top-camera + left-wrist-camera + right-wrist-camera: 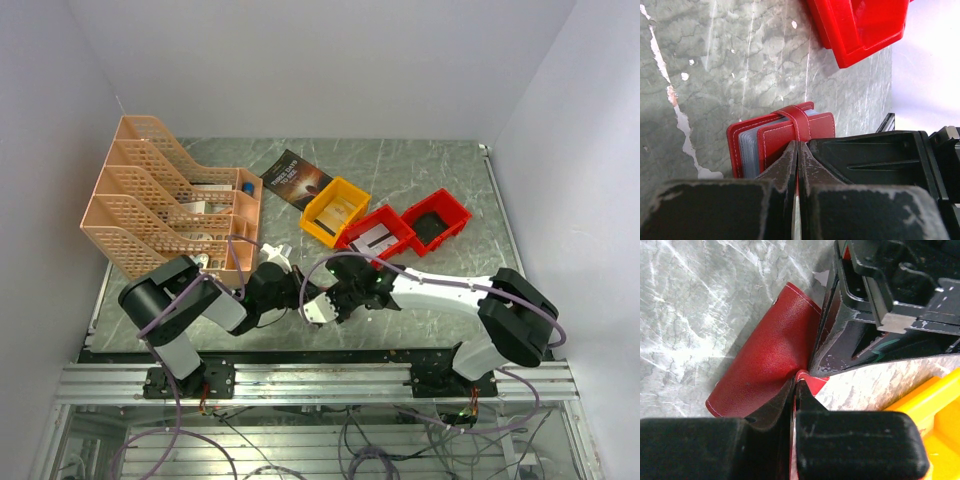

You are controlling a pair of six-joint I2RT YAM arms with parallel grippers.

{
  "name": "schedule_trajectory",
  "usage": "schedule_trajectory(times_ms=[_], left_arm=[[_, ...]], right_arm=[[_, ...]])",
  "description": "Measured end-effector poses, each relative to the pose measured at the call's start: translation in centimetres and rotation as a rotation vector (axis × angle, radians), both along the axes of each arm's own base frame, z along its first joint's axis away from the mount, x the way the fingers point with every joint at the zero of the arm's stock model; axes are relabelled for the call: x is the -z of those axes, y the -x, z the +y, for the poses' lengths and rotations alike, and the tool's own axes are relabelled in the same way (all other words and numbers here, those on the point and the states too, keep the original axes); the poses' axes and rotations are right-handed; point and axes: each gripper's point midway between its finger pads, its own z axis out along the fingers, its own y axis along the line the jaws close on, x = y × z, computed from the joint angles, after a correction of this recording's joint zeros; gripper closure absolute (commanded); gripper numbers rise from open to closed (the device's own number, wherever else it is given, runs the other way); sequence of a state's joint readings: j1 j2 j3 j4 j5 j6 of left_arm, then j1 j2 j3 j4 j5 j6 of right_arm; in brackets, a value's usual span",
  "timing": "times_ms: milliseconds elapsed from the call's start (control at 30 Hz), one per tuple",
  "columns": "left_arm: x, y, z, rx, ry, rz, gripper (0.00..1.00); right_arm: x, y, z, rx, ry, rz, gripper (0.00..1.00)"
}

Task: Put the credit cards into the card holder
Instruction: Close the card holder at the center of the board.

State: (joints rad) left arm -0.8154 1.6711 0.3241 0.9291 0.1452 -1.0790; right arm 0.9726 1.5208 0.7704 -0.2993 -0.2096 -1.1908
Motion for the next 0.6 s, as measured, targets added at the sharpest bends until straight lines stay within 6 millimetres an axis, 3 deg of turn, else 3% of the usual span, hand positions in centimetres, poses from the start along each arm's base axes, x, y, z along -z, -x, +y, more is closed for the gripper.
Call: schedule_trajectory(times_ms=[467,600], left_arm=[[0.03,0.04,0.02,-0.003,0.006,0.003,0.93],[0.03,0.03,0.0,-0.002,0.007,0.001,0.93]], right_arm=[[-0.25,0.03,0.09,0.11,-0.015,0.138,1.0],[-0.26,0.03,0.03,0.129,-0.022,0.155,0.94]])
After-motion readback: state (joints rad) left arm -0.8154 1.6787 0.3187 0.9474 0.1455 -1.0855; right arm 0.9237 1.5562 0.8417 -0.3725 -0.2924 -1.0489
